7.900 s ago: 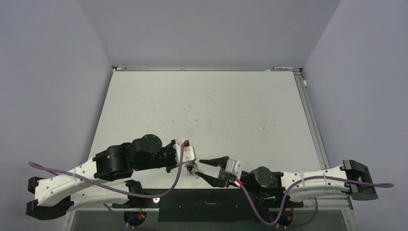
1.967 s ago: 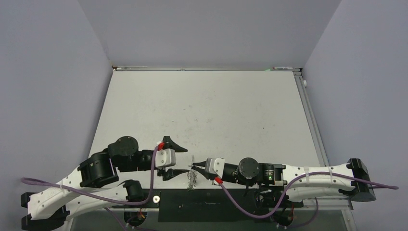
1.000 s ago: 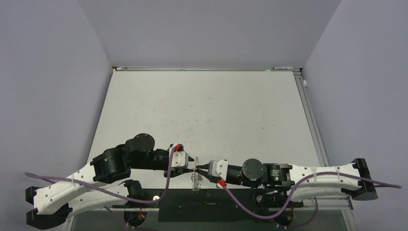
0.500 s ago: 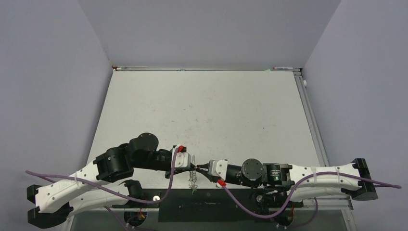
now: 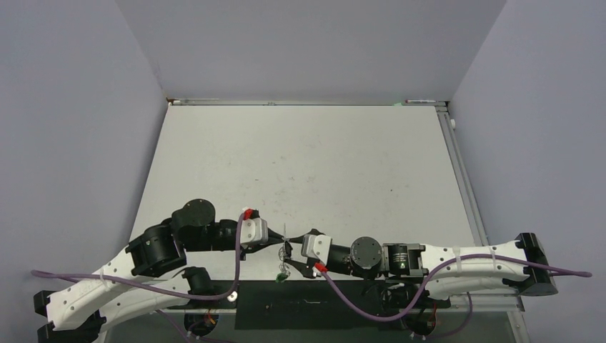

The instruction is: Put the keys on the keyring

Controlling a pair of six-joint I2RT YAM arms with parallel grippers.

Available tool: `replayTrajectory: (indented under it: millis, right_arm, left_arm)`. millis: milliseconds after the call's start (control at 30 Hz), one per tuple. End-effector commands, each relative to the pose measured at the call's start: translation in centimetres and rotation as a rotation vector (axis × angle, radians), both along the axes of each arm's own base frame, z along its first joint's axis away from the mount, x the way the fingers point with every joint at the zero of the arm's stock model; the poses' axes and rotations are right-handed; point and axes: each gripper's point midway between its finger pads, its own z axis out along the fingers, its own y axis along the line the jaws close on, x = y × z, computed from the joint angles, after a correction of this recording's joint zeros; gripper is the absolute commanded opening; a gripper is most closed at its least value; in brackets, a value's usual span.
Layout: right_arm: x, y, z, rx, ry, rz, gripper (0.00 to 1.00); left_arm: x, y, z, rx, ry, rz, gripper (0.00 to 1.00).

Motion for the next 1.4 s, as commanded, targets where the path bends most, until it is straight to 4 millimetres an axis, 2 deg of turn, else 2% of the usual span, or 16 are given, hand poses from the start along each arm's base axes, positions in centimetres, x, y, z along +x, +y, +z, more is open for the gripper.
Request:
replayTrajectory:
  millis: [0, 167, 367, 500, 867, 1133, 1367]
  right_arm:
    - [-0.2, 0.4, 2.8, 0.082, 0.026, -0.008, 0.51]
    - [-0.1, -0.1, 3.7, 0.106, 0.017, -0.015, 0.58]
    - [0.7, -1.2, 5.6, 0.142, -0.029, -0.046, 0.58]
    - [0.8, -1.4, 6.1, 0.150, -0.054, -0.046, 0.50]
    - [1.5, -1.0, 5.5, 0.134, -0.074, -0.082, 0.29]
    - [1.9, -1.5, 5.3, 0.142, -0.076, -0.102, 0.07]
    - [2.3, -1.9, 4.8, 0.136, -0.067, -0.125, 0.05]
  left_arm:
    - [0.9, -0.9, 3.4, -0.130, -0.043, 0.025, 0.00]
    - [0.8, -1.0, 3.1, -0.125, -0.034, 0.013, 0.00]
    - [0.4, -1.2, 2.8, -0.122, -0.027, -0.013, 0.00]
    - [0.2, -1.3, 2.8, -0.122, -0.024, -0.024, 0.00]
    - [0.2, -1.2, 2.7, -0.126, -0.021, -0.026, 0.00]
    - [0.2, -1.2, 2.7, -0.125, -0.021, -0.023, 0.00]
    - [0.6, -1.0, 3.0, -0.135, -0.031, -0.003, 0.00]
